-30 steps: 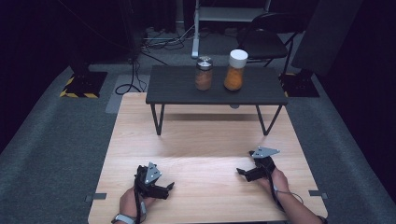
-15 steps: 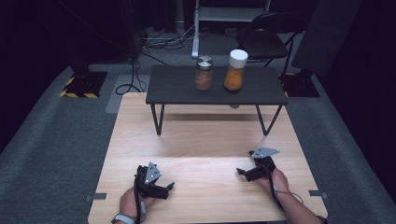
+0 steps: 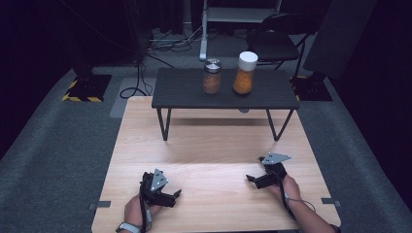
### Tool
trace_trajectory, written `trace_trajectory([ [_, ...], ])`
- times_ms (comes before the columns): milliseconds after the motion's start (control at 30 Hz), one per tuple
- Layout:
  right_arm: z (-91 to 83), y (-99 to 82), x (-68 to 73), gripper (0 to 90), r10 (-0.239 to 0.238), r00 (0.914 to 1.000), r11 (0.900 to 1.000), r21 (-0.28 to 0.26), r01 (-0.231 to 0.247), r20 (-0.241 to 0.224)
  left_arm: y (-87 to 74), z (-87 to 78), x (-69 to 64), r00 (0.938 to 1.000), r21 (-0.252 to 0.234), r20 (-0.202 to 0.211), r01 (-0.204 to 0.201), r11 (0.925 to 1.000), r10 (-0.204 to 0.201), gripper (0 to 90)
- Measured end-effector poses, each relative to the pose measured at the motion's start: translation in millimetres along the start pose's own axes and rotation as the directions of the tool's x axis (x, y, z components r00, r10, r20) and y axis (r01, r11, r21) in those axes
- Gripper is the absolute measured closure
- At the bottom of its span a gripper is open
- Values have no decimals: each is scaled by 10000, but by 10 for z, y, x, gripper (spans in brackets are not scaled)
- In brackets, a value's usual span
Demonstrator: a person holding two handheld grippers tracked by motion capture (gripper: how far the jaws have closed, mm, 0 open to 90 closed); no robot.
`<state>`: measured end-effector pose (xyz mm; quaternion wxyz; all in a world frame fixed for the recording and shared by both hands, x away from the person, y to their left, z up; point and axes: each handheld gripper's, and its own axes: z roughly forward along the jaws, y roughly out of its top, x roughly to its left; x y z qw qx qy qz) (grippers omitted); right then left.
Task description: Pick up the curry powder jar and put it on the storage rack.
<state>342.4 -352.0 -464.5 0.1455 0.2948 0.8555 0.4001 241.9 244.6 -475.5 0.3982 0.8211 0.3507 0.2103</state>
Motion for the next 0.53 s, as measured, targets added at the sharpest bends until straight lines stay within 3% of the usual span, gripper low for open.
trace_trajectory([
  [533,0,1,-1,1,-2,10000,10000,3,2,-3,4,0,-4,10000,-2,-10,-64,10000,64,2],
])
